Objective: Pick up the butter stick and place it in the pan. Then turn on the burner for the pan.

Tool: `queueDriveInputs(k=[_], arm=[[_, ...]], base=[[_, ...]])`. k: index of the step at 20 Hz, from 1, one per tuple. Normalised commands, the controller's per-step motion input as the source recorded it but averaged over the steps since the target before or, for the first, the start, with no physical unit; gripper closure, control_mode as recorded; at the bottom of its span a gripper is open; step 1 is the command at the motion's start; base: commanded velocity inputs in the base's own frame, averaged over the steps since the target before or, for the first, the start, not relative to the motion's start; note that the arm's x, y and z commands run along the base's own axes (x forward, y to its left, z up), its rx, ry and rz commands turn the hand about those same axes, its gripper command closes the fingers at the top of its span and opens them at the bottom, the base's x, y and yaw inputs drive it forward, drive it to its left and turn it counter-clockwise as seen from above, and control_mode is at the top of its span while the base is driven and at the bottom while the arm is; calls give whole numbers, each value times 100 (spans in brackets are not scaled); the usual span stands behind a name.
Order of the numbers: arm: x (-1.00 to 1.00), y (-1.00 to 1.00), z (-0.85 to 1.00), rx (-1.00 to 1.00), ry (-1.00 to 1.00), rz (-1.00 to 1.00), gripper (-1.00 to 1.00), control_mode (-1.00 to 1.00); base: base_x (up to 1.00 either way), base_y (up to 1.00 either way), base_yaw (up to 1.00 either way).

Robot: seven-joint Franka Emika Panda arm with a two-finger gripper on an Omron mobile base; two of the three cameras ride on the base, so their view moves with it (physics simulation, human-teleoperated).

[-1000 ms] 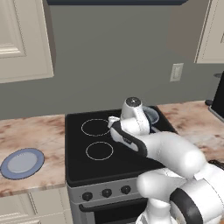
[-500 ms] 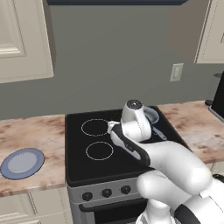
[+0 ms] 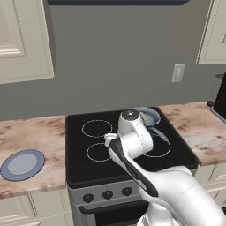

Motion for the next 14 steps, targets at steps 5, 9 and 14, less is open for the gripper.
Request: queueDriveInputs(k=[5,9,14], arm=[[-85,15,-21,-1,-6,2,-100,-100],[-80,16,-35,-2,-7,3,-100,-100],[-60,19,-4,-4,-25,2,-100,-100]], base=[[0,0,0],[0,0,0],[0,0,0]])
